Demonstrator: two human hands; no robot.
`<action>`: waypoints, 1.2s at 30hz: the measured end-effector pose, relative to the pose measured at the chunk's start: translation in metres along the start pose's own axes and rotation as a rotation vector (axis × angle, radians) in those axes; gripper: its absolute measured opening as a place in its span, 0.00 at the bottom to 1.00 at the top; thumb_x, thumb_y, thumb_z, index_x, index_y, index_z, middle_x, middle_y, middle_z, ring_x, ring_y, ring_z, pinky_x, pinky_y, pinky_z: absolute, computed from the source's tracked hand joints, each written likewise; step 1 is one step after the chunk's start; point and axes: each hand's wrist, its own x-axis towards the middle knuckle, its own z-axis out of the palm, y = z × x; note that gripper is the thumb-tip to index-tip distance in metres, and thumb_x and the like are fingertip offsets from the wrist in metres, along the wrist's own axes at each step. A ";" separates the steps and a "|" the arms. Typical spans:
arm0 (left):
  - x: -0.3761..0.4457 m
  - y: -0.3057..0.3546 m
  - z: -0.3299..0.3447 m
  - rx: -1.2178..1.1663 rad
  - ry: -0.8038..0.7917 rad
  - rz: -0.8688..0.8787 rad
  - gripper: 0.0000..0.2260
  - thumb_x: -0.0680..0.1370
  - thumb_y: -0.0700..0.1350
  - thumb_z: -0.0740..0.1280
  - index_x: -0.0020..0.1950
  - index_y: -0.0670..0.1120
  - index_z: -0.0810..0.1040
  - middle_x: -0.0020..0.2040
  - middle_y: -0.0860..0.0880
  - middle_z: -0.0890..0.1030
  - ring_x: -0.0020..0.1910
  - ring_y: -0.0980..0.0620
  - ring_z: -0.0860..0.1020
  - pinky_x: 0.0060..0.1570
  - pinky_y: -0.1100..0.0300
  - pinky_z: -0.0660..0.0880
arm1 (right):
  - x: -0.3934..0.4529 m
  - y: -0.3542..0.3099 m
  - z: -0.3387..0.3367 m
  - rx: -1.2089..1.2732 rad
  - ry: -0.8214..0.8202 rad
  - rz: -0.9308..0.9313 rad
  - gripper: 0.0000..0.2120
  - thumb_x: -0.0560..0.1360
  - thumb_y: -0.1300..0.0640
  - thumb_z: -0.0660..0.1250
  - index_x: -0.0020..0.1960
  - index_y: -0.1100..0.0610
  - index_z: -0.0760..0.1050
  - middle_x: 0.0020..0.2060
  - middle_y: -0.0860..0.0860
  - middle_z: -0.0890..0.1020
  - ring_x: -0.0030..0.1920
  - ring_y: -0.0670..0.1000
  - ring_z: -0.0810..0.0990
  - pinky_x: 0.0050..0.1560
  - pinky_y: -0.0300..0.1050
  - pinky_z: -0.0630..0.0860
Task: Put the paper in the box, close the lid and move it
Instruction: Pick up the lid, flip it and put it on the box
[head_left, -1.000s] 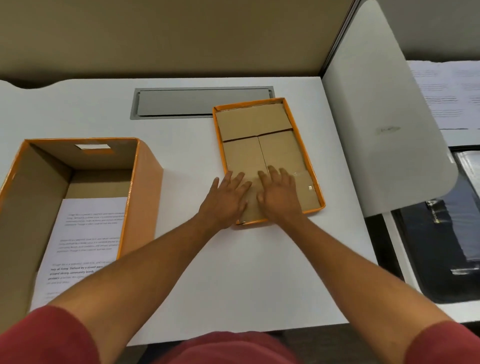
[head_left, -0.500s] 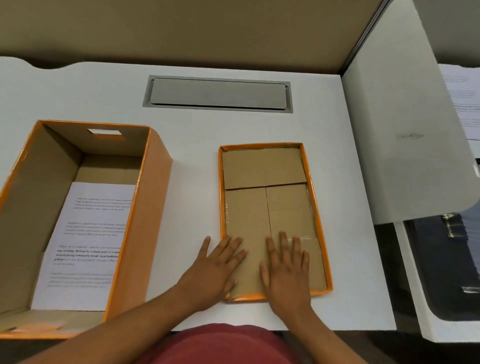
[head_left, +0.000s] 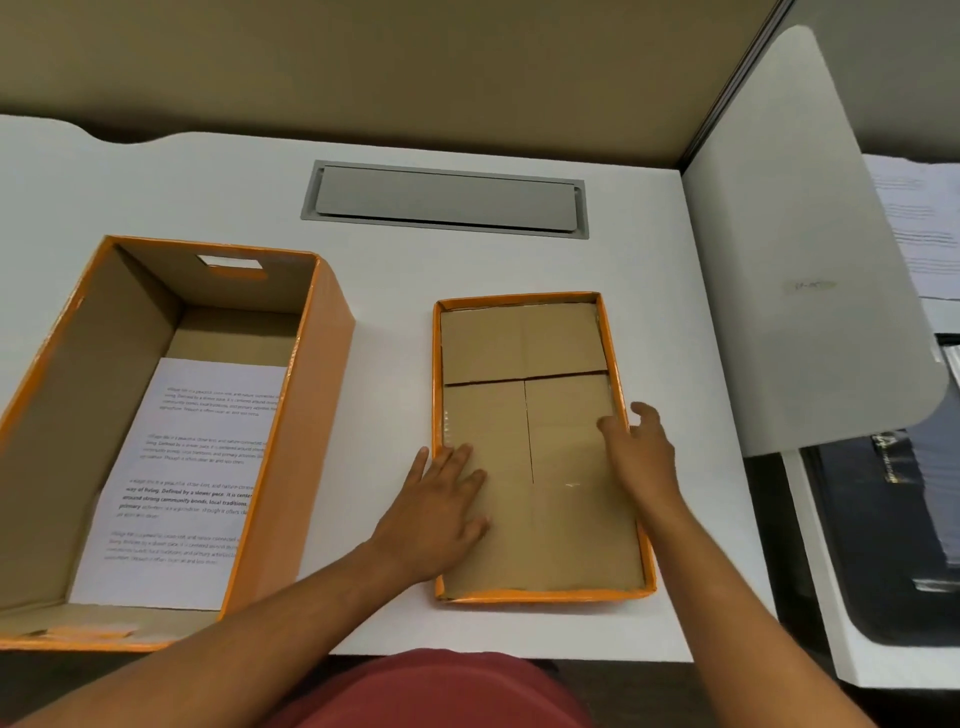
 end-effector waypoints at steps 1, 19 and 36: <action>0.000 0.001 -0.003 -0.048 0.005 -0.020 0.30 0.84 0.64 0.51 0.83 0.51 0.62 0.87 0.45 0.51 0.85 0.46 0.49 0.81 0.46 0.38 | -0.003 -0.007 -0.006 0.039 0.014 -0.006 0.27 0.83 0.49 0.64 0.79 0.51 0.62 0.74 0.57 0.73 0.69 0.59 0.75 0.60 0.50 0.72; -0.034 0.043 -0.137 -1.161 0.192 -0.225 0.43 0.69 0.66 0.71 0.82 0.63 0.58 0.81 0.54 0.67 0.75 0.44 0.72 0.67 0.36 0.76 | -0.130 -0.097 0.028 0.596 -0.202 -0.330 0.11 0.81 0.46 0.62 0.62 0.38 0.77 0.58 0.40 0.84 0.57 0.42 0.84 0.45 0.33 0.82; -0.058 -0.016 -0.154 -1.632 0.178 -0.232 0.31 0.67 0.45 0.77 0.69 0.57 0.74 0.58 0.51 0.87 0.54 0.47 0.87 0.44 0.54 0.85 | -0.052 -0.012 0.092 0.418 -0.245 0.170 0.27 0.83 0.35 0.50 0.74 0.47 0.70 0.67 0.50 0.79 0.65 0.57 0.79 0.69 0.64 0.74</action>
